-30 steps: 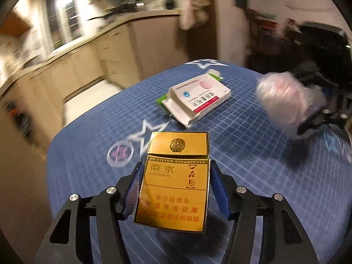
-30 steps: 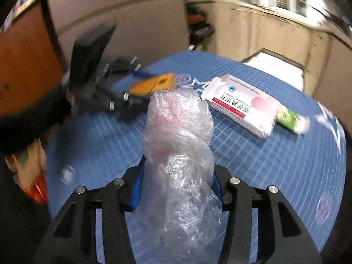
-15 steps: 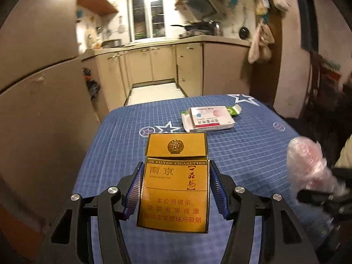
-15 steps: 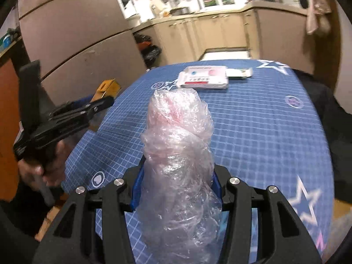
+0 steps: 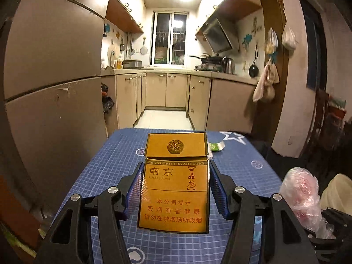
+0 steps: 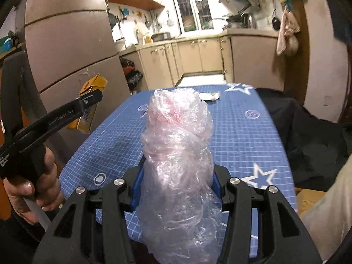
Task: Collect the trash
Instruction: 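Carry the cigarette box and plastic bag over the white bucket with both grippers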
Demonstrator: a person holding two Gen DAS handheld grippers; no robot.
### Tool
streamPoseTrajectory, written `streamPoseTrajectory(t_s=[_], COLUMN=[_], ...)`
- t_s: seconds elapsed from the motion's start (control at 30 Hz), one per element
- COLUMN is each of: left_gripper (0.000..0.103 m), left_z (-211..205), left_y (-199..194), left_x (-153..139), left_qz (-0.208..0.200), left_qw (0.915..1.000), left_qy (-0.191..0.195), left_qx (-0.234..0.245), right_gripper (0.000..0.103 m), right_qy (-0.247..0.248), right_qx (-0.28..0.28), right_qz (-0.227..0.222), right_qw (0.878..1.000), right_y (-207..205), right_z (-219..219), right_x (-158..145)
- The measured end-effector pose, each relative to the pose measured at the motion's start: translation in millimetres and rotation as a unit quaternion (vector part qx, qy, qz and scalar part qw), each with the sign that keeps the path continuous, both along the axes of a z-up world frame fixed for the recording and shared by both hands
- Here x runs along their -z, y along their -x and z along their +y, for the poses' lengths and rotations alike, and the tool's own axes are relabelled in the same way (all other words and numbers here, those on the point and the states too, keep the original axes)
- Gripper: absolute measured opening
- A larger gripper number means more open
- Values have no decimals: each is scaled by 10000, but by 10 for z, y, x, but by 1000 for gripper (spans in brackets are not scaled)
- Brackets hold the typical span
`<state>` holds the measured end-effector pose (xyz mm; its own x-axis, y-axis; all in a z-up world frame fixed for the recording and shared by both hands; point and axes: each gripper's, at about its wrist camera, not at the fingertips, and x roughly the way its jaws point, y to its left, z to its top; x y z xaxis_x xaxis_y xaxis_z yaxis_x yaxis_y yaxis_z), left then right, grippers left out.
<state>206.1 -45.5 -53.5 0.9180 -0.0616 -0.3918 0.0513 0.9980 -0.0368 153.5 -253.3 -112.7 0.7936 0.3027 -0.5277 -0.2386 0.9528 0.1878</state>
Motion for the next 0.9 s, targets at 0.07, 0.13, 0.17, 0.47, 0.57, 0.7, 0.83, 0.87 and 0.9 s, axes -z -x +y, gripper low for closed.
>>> streamPoseTrajectory(t_s=[0.07,0.13,0.17,0.47,0.57,0.7,0.83,0.87,0.9], left_gripper=[59,59,59,59,59,58,58,58,58], left_z=[-43,-73,-83,-199,-229,-289,-361,-392,-421], left_y=[57,126,144,325,365,411,435,438,439], left_x=[-57,-103,-117,-224,-254,-285,-309,-320,-328], left_qz=[-76,-136,-158,-354,-409,-473,-514,-529,-543], left_qw=[10000,9999,9998,9991,9989,9986,9983,9982,9981], left_qy=[-36,-53,-74,-218,-227,-250,-258,-257,-269], left_qx=[-25,-44,-62,-95,-60,-4,56,86,115], right_gripper=[47,47,47,47,47,47,47,47,47], right_qy=[44,88,109,105,115,104,112,114,109], right_qx=[116,195,235,393,443,527,624,654,682], right_qz=[-159,-272,-332,-583,-656,-715,-752,-765,-780], right_qw=[9998,9994,9991,9975,9968,9960,9951,9949,9946], right_y=[84,127,164,374,447,501,550,572,588], right_z=[-45,-71,-93,-190,-217,-264,-308,-323,-345], right_x=[-66,-113,-142,-236,-263,-293,-315,-317,-320])
